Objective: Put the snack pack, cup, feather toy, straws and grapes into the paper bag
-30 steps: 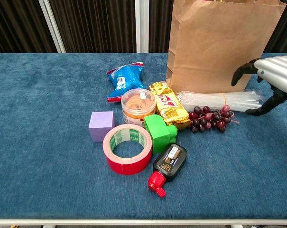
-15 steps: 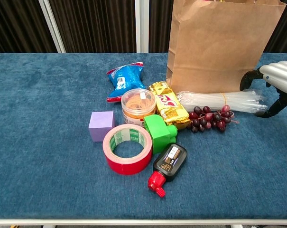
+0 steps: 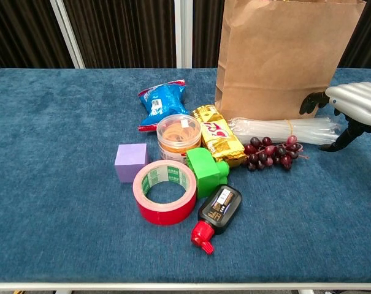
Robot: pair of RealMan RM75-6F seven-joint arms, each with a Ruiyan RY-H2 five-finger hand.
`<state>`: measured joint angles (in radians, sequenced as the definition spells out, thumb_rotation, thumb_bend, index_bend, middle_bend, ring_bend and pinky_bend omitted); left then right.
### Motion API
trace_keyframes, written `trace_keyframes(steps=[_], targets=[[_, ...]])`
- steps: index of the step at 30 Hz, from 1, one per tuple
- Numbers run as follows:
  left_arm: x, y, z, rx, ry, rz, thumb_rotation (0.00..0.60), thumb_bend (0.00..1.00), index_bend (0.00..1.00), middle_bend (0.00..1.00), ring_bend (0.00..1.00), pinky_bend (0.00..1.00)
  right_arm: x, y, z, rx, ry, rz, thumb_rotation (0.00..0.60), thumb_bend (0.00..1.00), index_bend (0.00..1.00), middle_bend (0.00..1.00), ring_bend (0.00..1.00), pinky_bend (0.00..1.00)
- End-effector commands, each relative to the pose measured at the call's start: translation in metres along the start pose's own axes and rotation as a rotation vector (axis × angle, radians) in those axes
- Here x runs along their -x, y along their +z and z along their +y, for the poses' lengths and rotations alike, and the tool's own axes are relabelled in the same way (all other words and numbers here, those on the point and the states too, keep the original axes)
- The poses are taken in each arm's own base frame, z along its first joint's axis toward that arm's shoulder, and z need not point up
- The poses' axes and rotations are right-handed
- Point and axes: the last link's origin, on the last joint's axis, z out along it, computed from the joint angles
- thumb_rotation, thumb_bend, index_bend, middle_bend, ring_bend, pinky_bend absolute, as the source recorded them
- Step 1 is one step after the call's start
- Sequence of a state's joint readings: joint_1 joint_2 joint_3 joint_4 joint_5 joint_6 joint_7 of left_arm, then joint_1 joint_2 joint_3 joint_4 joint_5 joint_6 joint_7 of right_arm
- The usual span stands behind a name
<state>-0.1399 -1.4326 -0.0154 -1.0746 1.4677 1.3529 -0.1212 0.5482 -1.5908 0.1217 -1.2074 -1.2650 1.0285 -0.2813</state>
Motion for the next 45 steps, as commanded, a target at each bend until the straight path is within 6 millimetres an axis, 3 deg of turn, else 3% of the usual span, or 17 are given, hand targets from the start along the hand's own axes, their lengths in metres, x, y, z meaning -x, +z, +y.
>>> trace_keyframes(steps=[1, 20, 32, 39, 45], targets=[[0.001, 0.0, 0.0, 0.001, -0.001, -0.002, 0.6, 0.02, 0.15, 0.07, 0.01, 0.13, 0.002, 0.001, 0.0, 0.006, 0.002, 0.004, 0.6, 0.07, 0.27, 0.24, 0.15, 0.36], [0.003, 0.0, -0.001, 0.001, 0.003, -0.01, 0.6, 0.02, 0.15, 0.07, 0.01, 0.13, 0.017, 0.023, -0.004, 0.041, -0.011, -0.035, 0.6, 0.11, 0.28, 0.28, 0.17, 0.37], [0.003, 0.0, -0.001, 0.003, 0.001, -0.011, 0.6, 0.02, 0.15, 0.07, 0.01, 0.13, 0.017, 0.028, -0.006, 0.059, -0.025, 0.004, 0.6, 0.24, 0.61, 0.5, 0.4, 0.54], [0.002, 0.001, 0.001, 0.009, -0.001, -0.012, 0.6, 0.02, 0.15, 0.07, 0.01, 0.13, -0.003, 0.023, -0.004, 0.058, -0.011, 0.082, 0.6, 0.27, 0.65, 0.53, 0.41, 0.56], [0.002, 0.001, 0.003, 0.015, -0.004, -0.011, 0.6, 0.03, 0.15, 0.07, 0.01, 0.13, -0.039, 0.008, 0.001, 0.052, 0.03, 0.165, 0.6, 0.27, 0.65, 0.54, 0.41, 0.56]])
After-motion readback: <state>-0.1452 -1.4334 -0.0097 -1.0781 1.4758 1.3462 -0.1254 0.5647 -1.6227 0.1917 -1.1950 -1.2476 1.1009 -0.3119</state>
